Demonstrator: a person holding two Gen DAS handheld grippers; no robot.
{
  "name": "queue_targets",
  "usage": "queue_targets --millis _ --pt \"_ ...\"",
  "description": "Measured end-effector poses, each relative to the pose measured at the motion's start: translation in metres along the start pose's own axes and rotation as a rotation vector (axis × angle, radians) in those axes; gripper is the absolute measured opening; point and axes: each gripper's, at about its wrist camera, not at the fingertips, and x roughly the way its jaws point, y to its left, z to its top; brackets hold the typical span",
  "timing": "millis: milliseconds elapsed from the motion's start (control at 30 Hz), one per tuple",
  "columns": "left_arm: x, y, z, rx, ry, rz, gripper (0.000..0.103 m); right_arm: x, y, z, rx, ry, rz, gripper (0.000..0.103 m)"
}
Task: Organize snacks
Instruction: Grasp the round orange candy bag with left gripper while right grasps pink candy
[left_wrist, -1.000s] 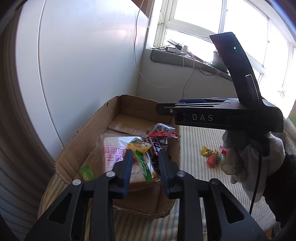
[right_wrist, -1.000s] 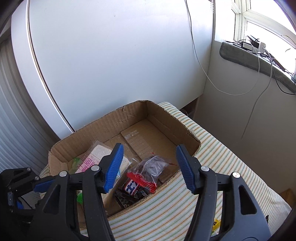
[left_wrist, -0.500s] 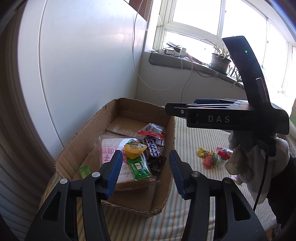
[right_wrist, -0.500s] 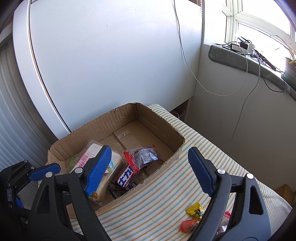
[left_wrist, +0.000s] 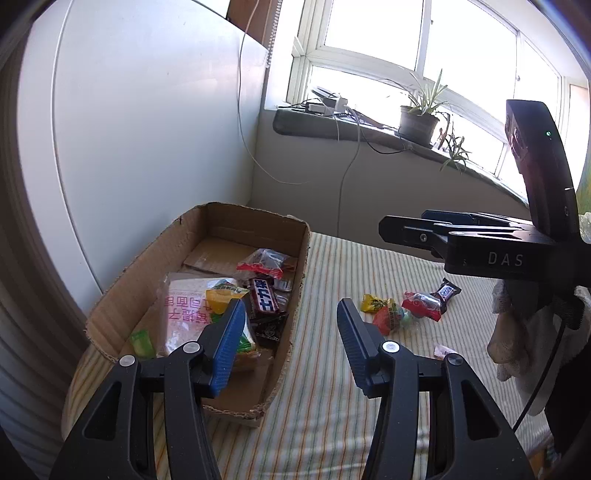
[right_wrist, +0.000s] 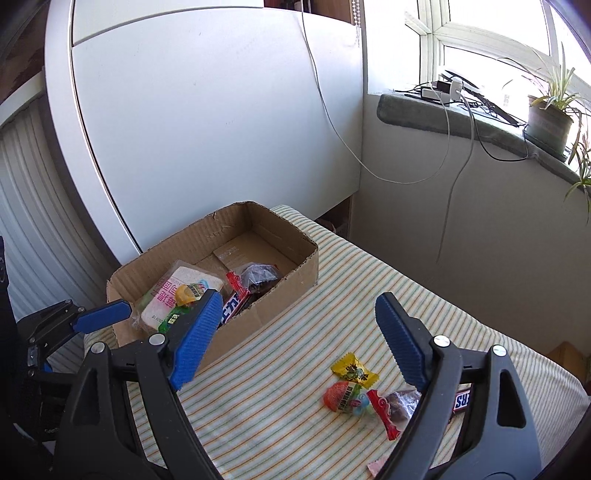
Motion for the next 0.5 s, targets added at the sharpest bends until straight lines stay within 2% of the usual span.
queue_targets --millis 500 --pt "0.017 -0.047 -0.006 0.056 0.035 -0.082 0.051 -0.053 -0.057 -0.064 0.036 0.022 -0.101 0.087"
